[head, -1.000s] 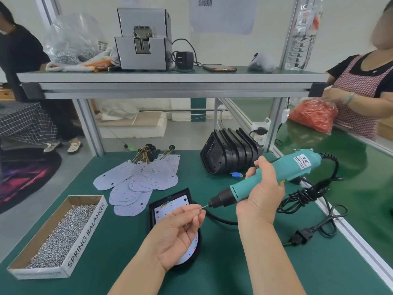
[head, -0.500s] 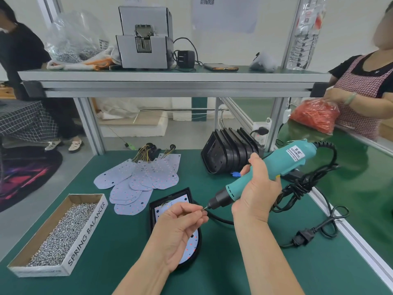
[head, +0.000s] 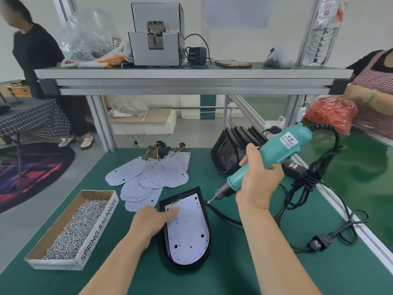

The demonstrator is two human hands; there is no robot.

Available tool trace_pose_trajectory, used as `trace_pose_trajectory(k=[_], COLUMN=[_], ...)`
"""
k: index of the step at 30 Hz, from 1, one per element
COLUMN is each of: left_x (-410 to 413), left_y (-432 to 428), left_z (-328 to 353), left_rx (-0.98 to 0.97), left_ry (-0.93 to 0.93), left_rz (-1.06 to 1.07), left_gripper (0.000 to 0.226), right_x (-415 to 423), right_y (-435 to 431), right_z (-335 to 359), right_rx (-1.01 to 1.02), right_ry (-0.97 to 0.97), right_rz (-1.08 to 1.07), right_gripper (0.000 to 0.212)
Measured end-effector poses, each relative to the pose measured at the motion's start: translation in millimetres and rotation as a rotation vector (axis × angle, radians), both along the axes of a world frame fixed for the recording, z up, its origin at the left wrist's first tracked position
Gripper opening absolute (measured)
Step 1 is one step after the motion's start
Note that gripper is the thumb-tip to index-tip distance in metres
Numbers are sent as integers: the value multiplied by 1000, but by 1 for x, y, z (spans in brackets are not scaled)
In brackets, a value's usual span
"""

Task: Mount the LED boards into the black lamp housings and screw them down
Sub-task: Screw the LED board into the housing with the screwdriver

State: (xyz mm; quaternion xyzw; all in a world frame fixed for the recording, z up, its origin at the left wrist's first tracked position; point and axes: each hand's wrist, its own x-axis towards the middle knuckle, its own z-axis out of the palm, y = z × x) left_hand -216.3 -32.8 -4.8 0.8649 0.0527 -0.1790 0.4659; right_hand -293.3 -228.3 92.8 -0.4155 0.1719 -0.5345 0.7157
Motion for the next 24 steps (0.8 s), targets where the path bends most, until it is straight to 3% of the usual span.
trace_pose_trajectory(k=[8, 13, 24], left_x=[12, 20, 20], left_y=[-45, -47, -46], left_z=[6, -2, -8], left_rx=[-80, -97, -135], left_ry=[157, 194, 206], left_rz=[-106, -109, -78], left_gripper=[34, 52, 47], right_x=[23, 36, 41], right_y=[-6, -12, -11], right_z=[-18, -35, -53], right_rx=[-168, -210, -245], right_ry=[93, 181, 211], right_rz=[-8, -6, -3], right_gripper=[22, 34, 33])
